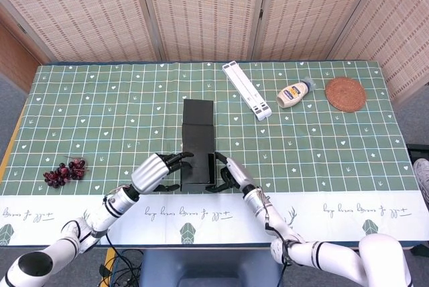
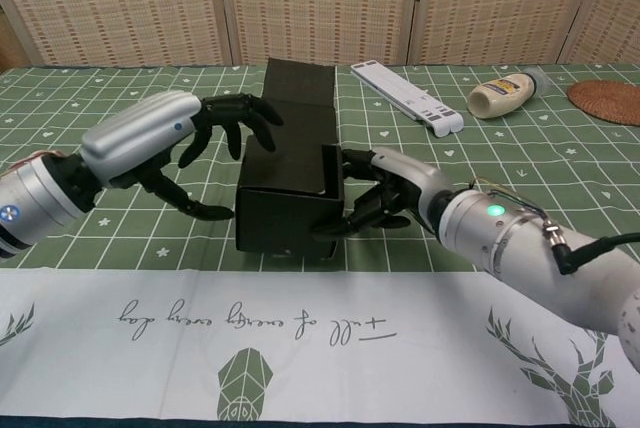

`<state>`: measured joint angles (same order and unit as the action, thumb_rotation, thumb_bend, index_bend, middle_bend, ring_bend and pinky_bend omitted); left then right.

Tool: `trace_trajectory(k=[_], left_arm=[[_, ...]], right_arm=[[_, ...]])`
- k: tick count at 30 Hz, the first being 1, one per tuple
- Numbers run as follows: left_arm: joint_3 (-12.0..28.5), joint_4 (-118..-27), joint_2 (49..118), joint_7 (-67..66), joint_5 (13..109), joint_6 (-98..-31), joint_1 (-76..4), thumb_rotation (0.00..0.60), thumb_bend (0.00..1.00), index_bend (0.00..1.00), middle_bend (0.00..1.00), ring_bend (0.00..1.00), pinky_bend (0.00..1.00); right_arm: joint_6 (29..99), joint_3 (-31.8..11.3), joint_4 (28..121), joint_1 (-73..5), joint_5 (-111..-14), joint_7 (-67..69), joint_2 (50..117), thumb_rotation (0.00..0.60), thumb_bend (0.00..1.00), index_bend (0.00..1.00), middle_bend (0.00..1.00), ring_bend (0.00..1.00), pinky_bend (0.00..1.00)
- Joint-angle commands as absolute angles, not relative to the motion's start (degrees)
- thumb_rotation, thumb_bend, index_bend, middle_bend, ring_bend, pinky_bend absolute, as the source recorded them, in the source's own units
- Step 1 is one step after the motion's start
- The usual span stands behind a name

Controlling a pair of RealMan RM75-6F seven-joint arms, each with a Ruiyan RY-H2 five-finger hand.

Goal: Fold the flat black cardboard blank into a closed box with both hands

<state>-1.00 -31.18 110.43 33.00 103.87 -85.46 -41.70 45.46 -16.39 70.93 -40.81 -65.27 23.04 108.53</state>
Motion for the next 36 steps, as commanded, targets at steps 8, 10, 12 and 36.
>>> trace_trajectory(k=[8,10,12,36], left_arm=[[-4.93,-22.39,114.33,34.65,104.89,-84.79,-42.37,0.6,0.06,0.36,0.25,0.45,0.74],[-5.4,-21.75,114.47,34.53,104.9,-84.66,-42.46,0.6,0.06,0.36,0.25,0.45,0.74],[-5.83,-21.41,114.51,34.42,104.94,-84.36,-42.59,0.6,0.06,0.36,0.25,0.45,0.74],[-9.59,-25.99,111.68,28.32,106.33,-80.49,-47.31,0.6,0.06,0.47,0.4,0.47,0.74]], right_arm=[[44.72,-15.69,67.79,-41.21,-66.42,22.86,110.32,0.6,0.28,0.34,0.48,0.84,1.0],[44.76,-15.57,67.22,-41.15,-66.68,22.99,110.63,0.6,0.28,0.34,0.48,0.84,1.0],[44.75,-15.46,66.93,-41.1,-66.95,23.16,110.83,0.6,0.28,0.34,0.48,0.84,1.0],[46.06,-14.09,68.02,-39.97,-70.23,23.83,110.77,0.6,0.28,0.34,0.48,0.84,1.0]])
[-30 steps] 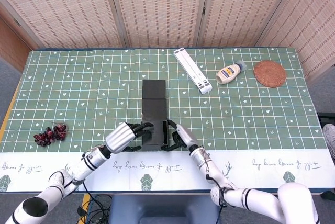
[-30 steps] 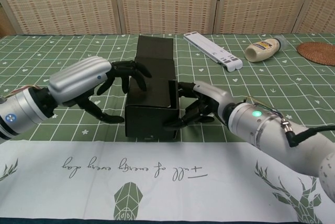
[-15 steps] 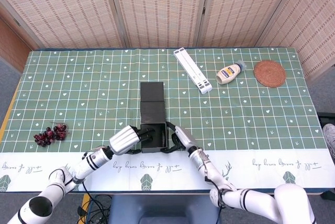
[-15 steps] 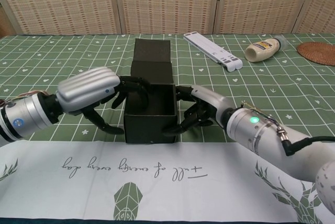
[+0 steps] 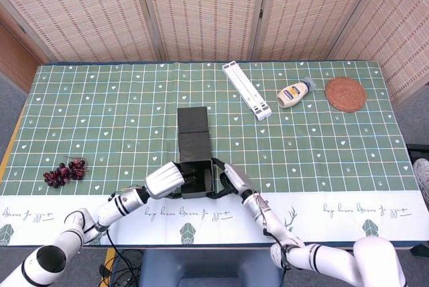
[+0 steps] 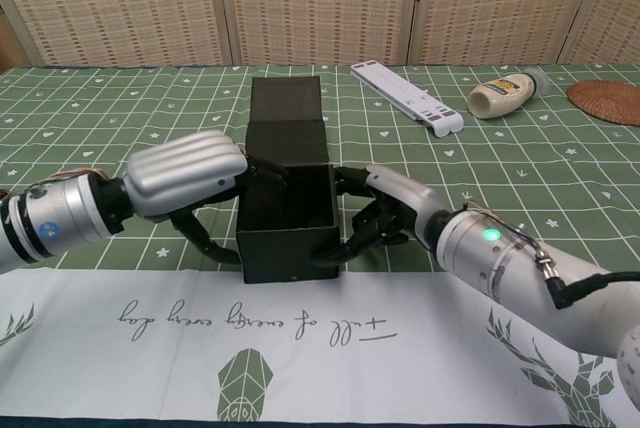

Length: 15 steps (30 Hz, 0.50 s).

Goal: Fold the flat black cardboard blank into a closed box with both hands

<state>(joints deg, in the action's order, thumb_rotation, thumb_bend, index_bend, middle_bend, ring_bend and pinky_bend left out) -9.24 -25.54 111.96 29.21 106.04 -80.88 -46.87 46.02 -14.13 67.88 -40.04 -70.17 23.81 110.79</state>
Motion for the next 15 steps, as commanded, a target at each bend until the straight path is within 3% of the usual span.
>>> trace_trajectory(k=[1,15], left_arm=[[-9.73,-26.19,111.58,27.96,106.45,-80.36,-47.48,0.6,0.06,0.48,0.41,0.48,0.74],[-10.53,-29.06,110.16,24.72,107.2,-79.62,-49.56,0.6,0.06,0.56,0.5,0.5,0.74]], right_arm=[[46.07,-14.06,68.08,-39.93,-70.25,23.8,110.75,0.6,0.28,0.34,0.48,0.84,1.0],[46.09,-13.82,68.49,-39.6,-70.39,23.57,111.02,0.6,0.28,0.34,0.48,0.84,1.0]])
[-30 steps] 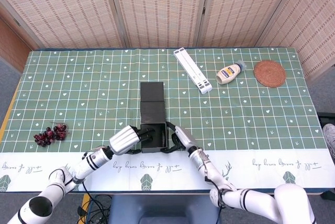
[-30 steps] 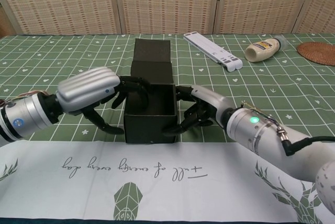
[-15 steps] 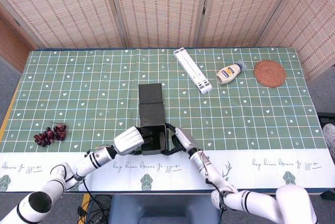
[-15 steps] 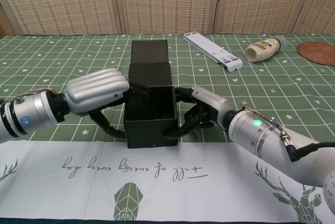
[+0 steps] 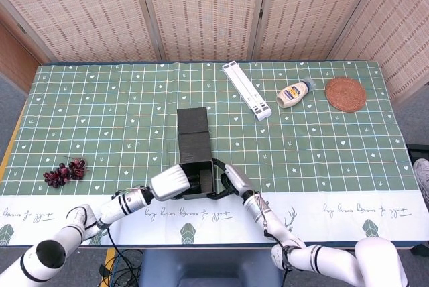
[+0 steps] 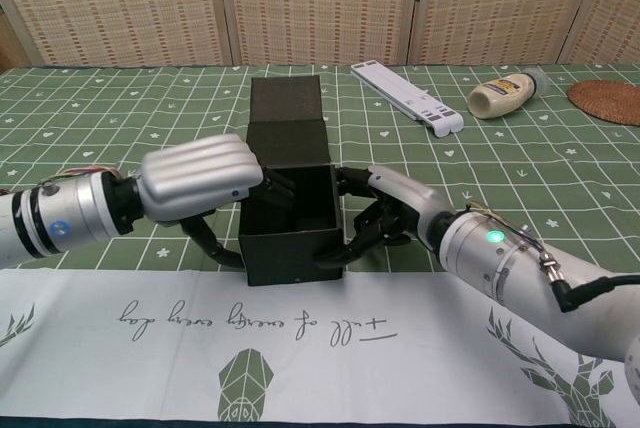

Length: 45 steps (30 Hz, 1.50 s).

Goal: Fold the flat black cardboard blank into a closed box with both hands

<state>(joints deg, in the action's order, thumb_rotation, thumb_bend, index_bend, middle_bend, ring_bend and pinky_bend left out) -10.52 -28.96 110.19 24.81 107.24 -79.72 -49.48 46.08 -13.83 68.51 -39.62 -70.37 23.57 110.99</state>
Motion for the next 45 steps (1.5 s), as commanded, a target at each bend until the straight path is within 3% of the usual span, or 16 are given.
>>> trace_trajectory(k=[1,28,45], left_arm=[[-10.55,-29.18,110.14,24.71,107.17,-79.55,-49.61,0.6,0.06,0.57,0.5,0.5,0.74],[-11.16,-27.18,110.68,25.39,107.55,-81.7,-50.03,0.6,0.06,0.67,0.65,0.56,0.74],[-11.79,-25.63,111.46,26.04,107.67,-82.28,-49.91,0.6,0.06,0.71,0.68,0.56,0.74]], right_arm=[[46.12,-13.83,68.48,-39.58,-70.41,23.59,111.04,0.6,0.28,0.34,0.48,0.84,1.0],[45.79,-13.56,68.23,-39.29,-70.76,23.76,111.36,0.6,0.28,0.34,0.48,0.84,1.0],[45.69,-13.63,68.04,-39.13,-70.85,24.12,111.46,0.6,0.28,0.34,0.48,0.84,1.0]])
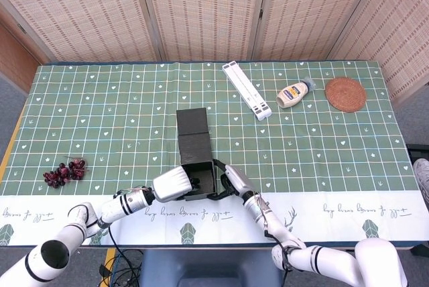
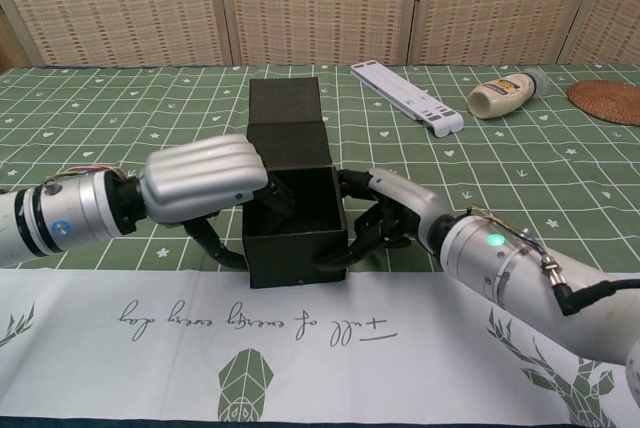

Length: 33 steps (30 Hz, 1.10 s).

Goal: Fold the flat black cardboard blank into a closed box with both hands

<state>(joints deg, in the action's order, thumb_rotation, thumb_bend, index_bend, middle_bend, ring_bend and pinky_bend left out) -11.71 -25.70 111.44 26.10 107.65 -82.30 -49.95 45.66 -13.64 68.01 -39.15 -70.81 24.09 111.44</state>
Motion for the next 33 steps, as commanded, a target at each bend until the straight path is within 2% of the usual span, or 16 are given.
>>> trace_trajectory(k=[1,12,14,19,29,33], left_arm=[[-11.9,-25.58,111.47,25.97,107.69,-82.14,-49.85,0.6,0.06,0.71,0.68,0.56,0.74],[-11.32,-26.75,111.33,24.6,106.92,-82.6,-49.26,0.6,0.06,0.74,0.69,0.57,0.74],[-11.19,-27.12,111.12,24.09,106.67,-82.64,-48.95,0.6,0.06,0.7,0.68,0.55,0.74],[-10.71,-28.89,110.13,22.34,105.95,-83.05,-47.95,0.6,0.06,0.53,0.51,0.49,0.74],[-9.59,-33.11,107.79,19.72,104.58,-83.86,-46.06,0.6,0.06,0.37,0.32,0.45,0.73],[-9.28,-35.44,106.58,19.15,104.14,-83.93,-45.32,0.6,0.06,0.22,0.23,0.45,0.72]], right_arm=[[45.67,-13.61,68.1,-39.12,-70.89,24.18,111.45,0.6,0.28,0.34,0.48,0.84,1.0],[45.68,-13.63,67.88,-39.0,-70.92,24.33,111.48,0.6,0.28,0.34,0.48,0.84,1.0],[45.79,-13.72,67.88,-38.93,-70.86,24.38,111.42,0.6,0.28,0.34,0.48,0.84,1.0],[46.21,-14.16,68.05,-38.66,-70.66,24.76,111.13,0.6,0.28,0.34,0.48,0.84,1.0],[46.84,-14.58,68.62,-38.38,-70.45,24.77,110.81,0.6,0.28,0.34,0.48,0.84,1.0],[47.07,-14.75,68.92,-38.36,-70.39,24.51,110.65,0.6,0.28,0.34,0.46,0.84,1.0]])
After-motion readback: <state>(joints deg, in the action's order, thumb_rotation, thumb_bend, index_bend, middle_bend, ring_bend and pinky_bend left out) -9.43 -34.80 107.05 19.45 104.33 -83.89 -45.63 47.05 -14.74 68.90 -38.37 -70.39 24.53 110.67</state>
